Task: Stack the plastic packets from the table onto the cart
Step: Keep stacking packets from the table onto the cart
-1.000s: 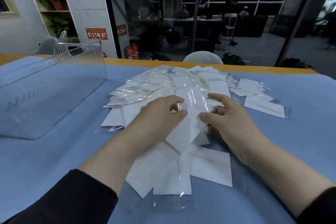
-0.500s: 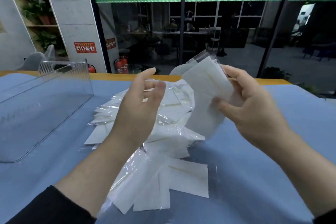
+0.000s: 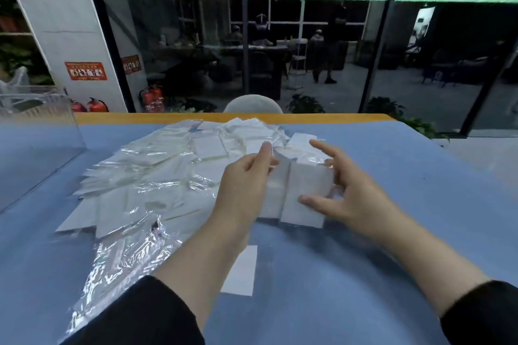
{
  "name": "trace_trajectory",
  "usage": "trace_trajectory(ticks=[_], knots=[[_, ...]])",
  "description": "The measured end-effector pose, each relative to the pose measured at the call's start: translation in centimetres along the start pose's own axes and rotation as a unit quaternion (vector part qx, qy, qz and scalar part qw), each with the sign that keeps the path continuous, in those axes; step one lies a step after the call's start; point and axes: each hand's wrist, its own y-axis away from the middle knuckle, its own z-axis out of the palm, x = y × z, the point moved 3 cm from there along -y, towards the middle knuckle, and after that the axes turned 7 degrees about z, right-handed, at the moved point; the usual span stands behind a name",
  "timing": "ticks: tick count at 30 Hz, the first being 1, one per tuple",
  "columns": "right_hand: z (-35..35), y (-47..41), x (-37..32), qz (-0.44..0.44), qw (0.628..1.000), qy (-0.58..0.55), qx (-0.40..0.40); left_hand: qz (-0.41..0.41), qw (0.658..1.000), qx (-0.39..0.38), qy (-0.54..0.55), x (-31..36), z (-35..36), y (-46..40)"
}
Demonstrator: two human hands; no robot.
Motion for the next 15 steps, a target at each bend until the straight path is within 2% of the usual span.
trace_trajectory(ticks=[2, 4, 7, 9, 11, 13, 15], knots=[[0.5, 0.1, 0.2, 0.002, 1.000, -0.020, -0.014, -0.004, 1.000, -0.018, 0.000, 0.2, 0.7, 0.4], [1.1, 0.2, 0.3, 0.011, 0.999, -0.029, -0.027, 0.030, 0.999, -0.022, -0.032, 0.4, 1.2, 0.9], [1.0, 0.1, 0.9, 0.029, 0.999, -0.037, -0.005, 0.039, 0.998, 0.014, -0.041, 0.2, 1.0, 0.9], [0.9, 0.1, 1.3, 0.041, 0.999, -0.010, -0.030, 0.040, 0.998, 0.033, -0.031, 0.0, 0.6, 0.6], [0.8, 0.2, 1.3, 0.035, 0.998, 0.043, -0.034, 0.099, 0.994, 0.045, -0.031, 0.6, 0.4, 0.9], [0.6, 0.3, 0.8, 0.003, 0.994, 0.113, -0.011, 0.205, 0.977, 0.028, -0.054, 1.8, 0.5, 1.7], [0.8, 0.6, -0.3, -0.034, 0.985, 0.165, -0.026, 0.262, 0.959, 0.004, -0.104, 2.5, 0.9, 2.4]])
